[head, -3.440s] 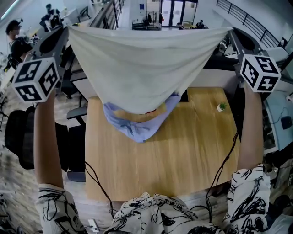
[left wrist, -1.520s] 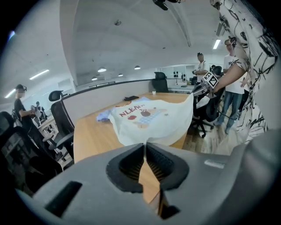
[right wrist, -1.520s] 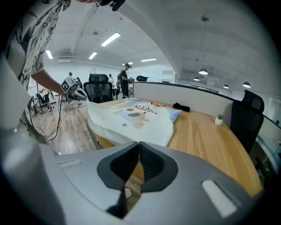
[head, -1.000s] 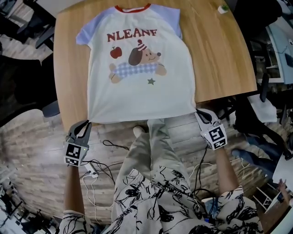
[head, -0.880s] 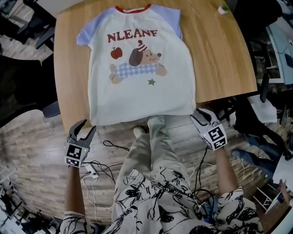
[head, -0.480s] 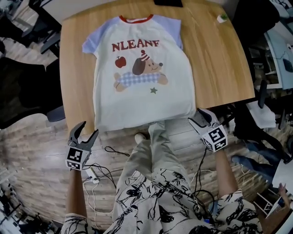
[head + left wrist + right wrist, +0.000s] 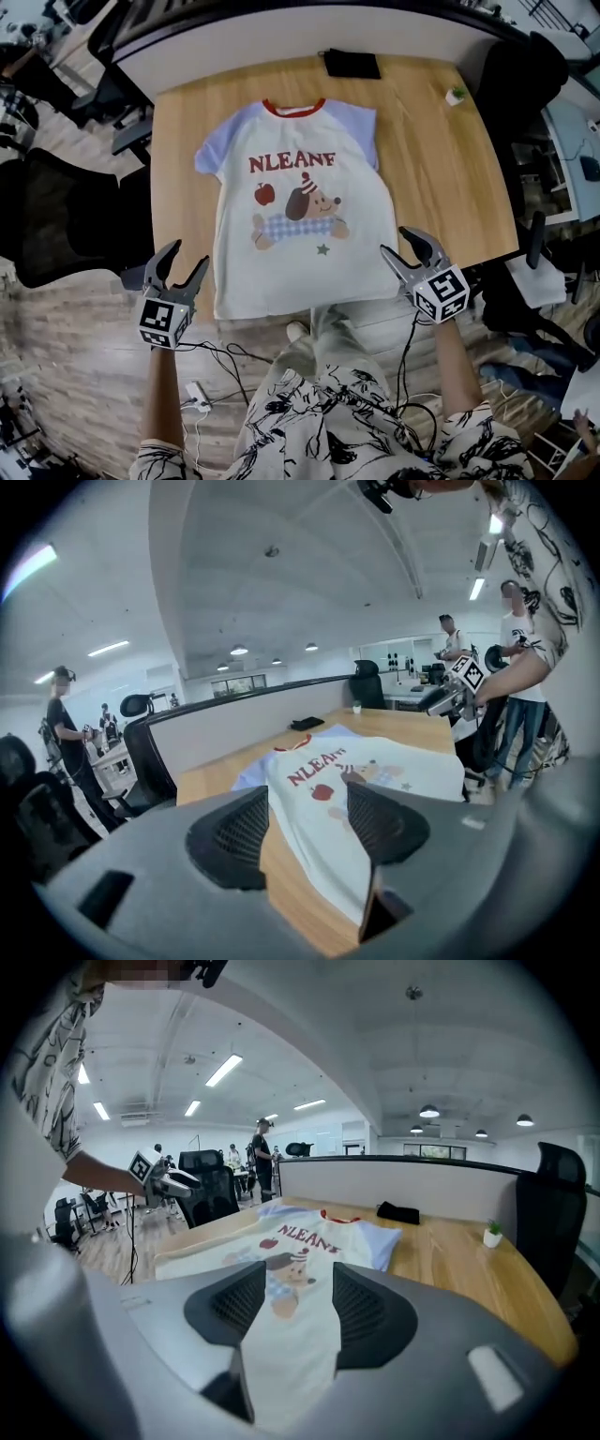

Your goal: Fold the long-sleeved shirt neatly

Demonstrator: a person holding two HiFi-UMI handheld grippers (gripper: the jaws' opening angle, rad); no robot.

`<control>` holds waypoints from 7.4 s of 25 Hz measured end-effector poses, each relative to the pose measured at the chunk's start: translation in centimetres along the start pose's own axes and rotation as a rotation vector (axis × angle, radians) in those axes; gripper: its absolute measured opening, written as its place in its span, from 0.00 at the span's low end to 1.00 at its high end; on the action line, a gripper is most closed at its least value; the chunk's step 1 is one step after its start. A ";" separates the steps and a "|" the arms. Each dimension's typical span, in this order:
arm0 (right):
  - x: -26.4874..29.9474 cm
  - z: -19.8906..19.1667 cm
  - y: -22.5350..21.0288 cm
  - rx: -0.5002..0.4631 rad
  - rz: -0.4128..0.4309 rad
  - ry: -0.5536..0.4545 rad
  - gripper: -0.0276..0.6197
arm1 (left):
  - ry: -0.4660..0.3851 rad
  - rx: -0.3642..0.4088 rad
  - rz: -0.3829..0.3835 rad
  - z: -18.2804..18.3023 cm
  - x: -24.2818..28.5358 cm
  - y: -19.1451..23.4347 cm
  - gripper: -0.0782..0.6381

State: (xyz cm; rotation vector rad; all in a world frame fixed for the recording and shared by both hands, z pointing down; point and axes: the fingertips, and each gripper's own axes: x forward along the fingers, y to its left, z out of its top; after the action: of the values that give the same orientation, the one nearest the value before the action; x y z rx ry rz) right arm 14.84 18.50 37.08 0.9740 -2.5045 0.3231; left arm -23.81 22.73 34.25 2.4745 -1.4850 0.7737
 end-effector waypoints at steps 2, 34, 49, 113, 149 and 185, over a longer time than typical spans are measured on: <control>1.3 2.0 -1.8 -0.008 -0.003 -0.022 0.40 | -0.011 -0.001 0.022 2.0 1.6 1.4 0.48; 22.1 -2.3 -24.2 0.011 0.238 0.254 0.33 | 0.104 0.135 -0.512 12.4 43.3 -15.8 0.48; 23.3 -2.5 -23.1 0.164 0.266 0.305 0.07 | 0.127 0.113 -0.529 11.5 46.0 -16.0 0.48; 30.9 4.4 -20.1 -0.518 0.428 0.244 0.37 | 0.261 -0.193 -0.263 4.9 43.0 -2.6 0.13; 23.6 7.6 -25.6 -0.655 0.373 0.285 0.07 | 0.350 -0.066 -0.070 5.9 45.2 6.2 0.41; 17.1 13.2 -36.3 -0.463 0.078 0.243 0.07 | 0.452 -0.014 0.228 1.3 38.6 20.5 0.15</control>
State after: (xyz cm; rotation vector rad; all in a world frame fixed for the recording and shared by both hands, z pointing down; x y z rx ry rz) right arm 24.38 -22.57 35.67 0.6118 -2.2504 -0.1106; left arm -26.50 -18.00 49.88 1.9551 -1.5912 1.2553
